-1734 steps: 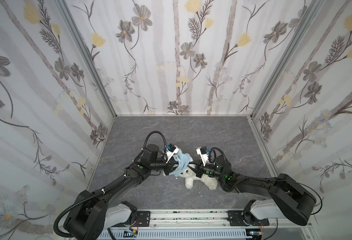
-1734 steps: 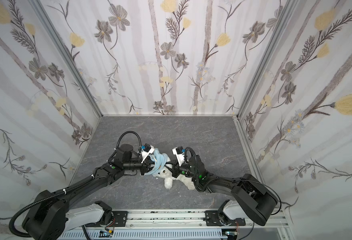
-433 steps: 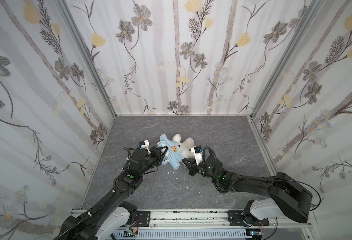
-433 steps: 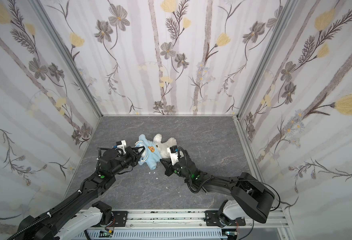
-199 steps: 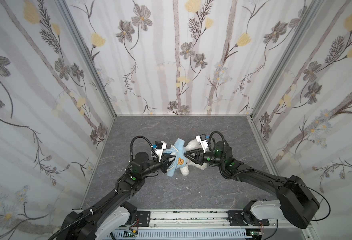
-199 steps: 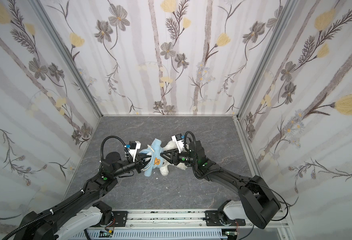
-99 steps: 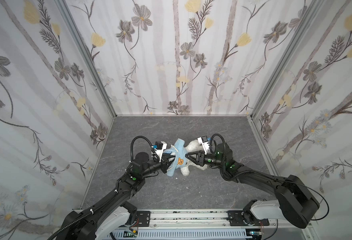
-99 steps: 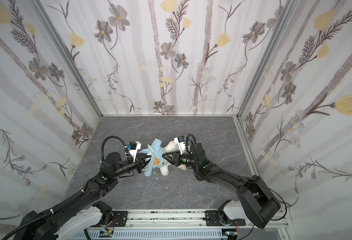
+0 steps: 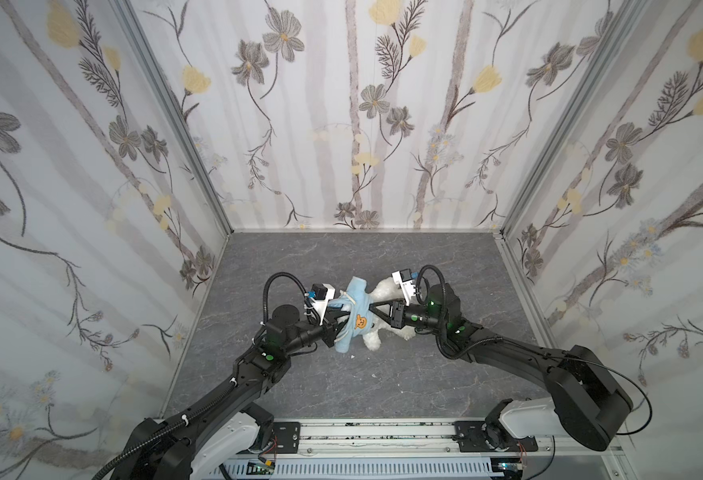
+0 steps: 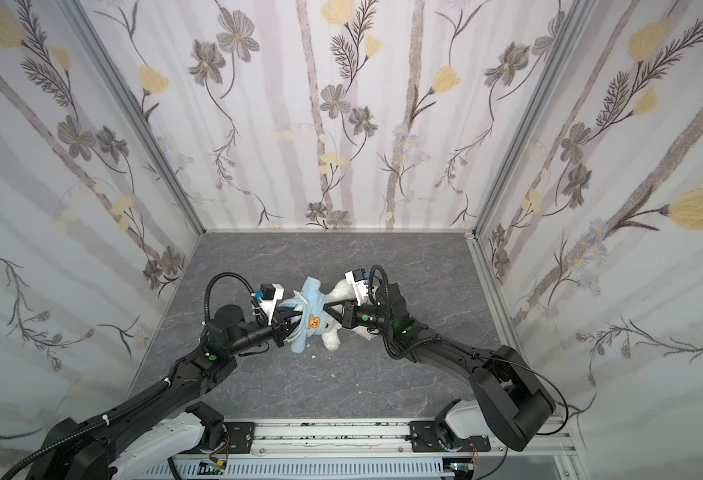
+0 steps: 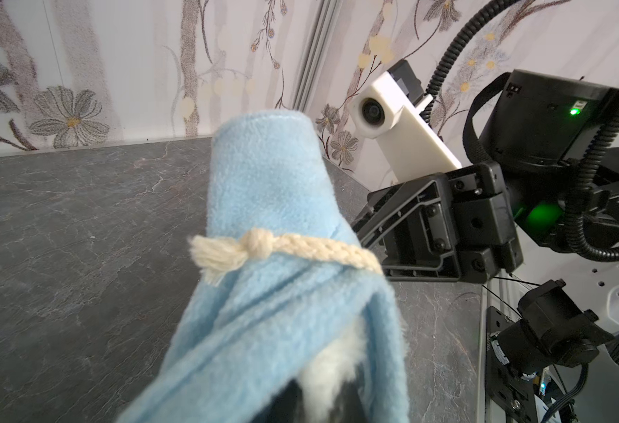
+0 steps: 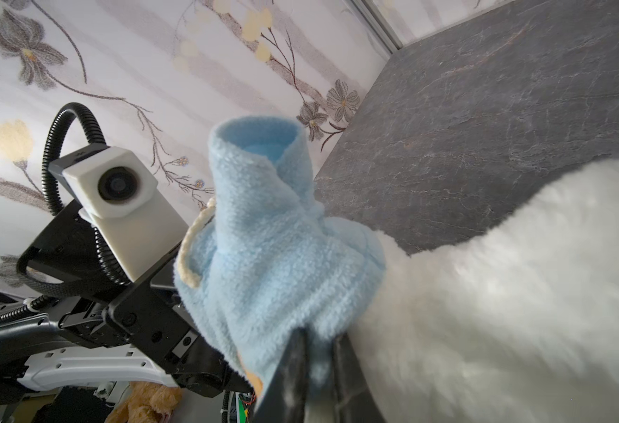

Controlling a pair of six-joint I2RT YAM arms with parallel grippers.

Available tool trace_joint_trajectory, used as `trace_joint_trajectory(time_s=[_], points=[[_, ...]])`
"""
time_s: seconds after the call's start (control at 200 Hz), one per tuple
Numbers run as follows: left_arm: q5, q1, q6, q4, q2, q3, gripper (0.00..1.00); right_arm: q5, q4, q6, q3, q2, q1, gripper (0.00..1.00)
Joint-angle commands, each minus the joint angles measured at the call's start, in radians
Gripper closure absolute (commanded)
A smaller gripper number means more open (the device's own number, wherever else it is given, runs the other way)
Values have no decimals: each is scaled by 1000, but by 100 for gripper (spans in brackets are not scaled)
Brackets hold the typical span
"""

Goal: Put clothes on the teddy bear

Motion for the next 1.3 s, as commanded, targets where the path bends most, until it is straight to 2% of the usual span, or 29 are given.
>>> trace_joint_trajectory(time_s=[0.0, 0.03, 0.235, 0.45, 0.57, 0.635, 0.699, 0.779, 0.874, 0.949, 1.064, 1.219, 1.299], points=[[-6, -5, 20, 54, -5, -1, 100, 161, -93, -48, 13, -25, 1, 97], [-14, -6, 17, 53, -7, -1, 100, 198, -125, -61, 12, -35, 0, 100], [-113, -5, -32, 61, -52, -21, 100, 407, -247, -115, -24, -89, -2, 100], [-158, -3, -159, 139, -123, -45, 100, 499, -281, -138, -86, -57, 3, 100], [-94, -4, -157, 148, -107, -47, 100, 472, -238, -154, -99, -54, 4, 100], [-28, -4, -96, 144, -86, -47, 100, 386, -141, -179, -115, -80, 5, 100], [16, -4, -28, 129, -73, -44, 100, 295, -69, -216, -126, -121, 2, 86], [39, -4, 91, 82, -75, -34, 100, 211, -90, -300, -117, -184, -10, 70], [72, -4, 248, 5, -93, -9, 100, 116, -181, -399, -102, -266, -40, 59], [66, -4, 357, -58, -110, 17, 100, 34, -238, -453, -99, -341, -67, 56], [61, -5, 532, -85, -147, 17, 100, 30, -259, -458, -98, -411, -90, 52], [87, -7, 728, -84, -162, -17, 100, 36, -329, -444, -27, -397, -113, 53], [90, -15, 767, -74, -153, -23, 100, 44, -398, -439, 27, -353, -116, 55]])
